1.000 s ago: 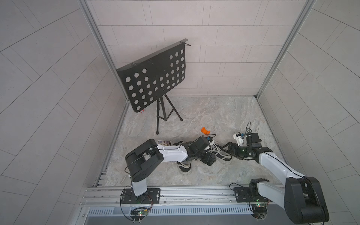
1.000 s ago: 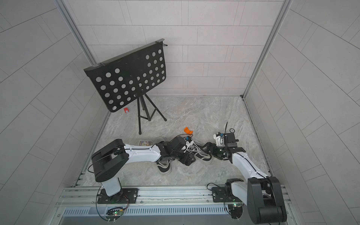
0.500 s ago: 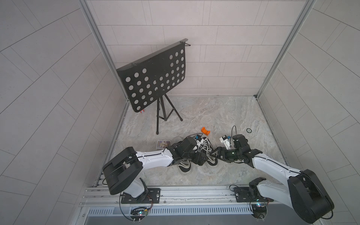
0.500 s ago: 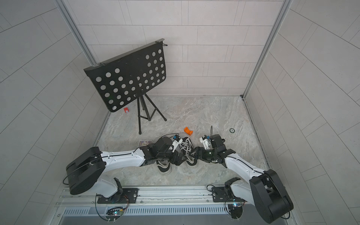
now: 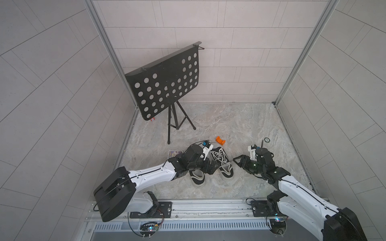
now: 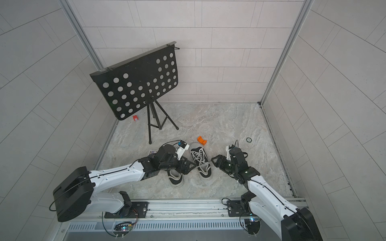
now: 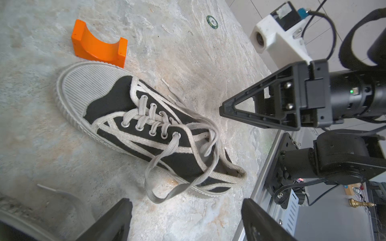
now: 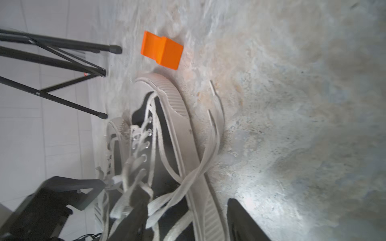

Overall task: Tie the shoes
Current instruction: Cross the shoelace with the shoelace.

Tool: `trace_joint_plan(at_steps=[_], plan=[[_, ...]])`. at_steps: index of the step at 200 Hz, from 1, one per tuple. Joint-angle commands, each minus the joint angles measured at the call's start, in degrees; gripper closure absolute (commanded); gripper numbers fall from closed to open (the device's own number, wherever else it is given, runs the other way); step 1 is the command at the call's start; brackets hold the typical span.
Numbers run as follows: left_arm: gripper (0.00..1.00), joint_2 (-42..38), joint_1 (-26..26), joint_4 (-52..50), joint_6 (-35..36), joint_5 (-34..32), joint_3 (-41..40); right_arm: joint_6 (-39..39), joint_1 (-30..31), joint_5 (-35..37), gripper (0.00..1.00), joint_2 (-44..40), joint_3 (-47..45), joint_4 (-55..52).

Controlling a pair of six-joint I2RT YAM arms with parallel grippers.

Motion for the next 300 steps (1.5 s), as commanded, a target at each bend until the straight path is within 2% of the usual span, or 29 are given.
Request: trace_joint_plan(at_steps=[1,67,81,100,126,160,190,247,300], plan=[[0.12,-0.4,0.0,1.3,1.1,1.1,-0.8,3.3,1.5,-0.1,0.45,3.1,-0.1,4.3],[0.13,-0.1,-0.1,0.9,1.9,1.1,-1.4,4.8,3.9,-0.6,0.57,7.6,1.0,10.0],[0.13,-0.1,-0.1,0.9,2.0,1.0,-1.5,4.9,4.0,-0.6,0.66,7.4,1.3,10.3],[0.14,-0.5,-0.1,0.8,2.4,1.1,-1.6,4.8,4.1,-0.9,0.84,6.7,1.6,9.7],[0.14,-1.5,-0.1,0.4,3.6,1.2,-1.3,3.3,4.1,-0.2,1.00,4.0,3.2,6.1],[0.14,-2.0,-0.1,-1.7,6.7,2.4,1.0,-0.8,4.1,0.9,1.00,-0.1,8.4,-1.2],[0.14,-0.2,-0.1,-2.0,9.3,4.6,4.0,-2.7,4.1,2.1,1.00,-1.8,12.4,-3.3],[0.33,7.9,-0.3,2.0,11.5,9.5,9.7,-6.7,4.0,2.2,1.00,1.8,21.9,-5.4],[0.34,14.1,-0.5,4.7,12.5,9.2,12.3,-7.5,4.0,1.6,1.00,4.5,24.2,-4.6]])
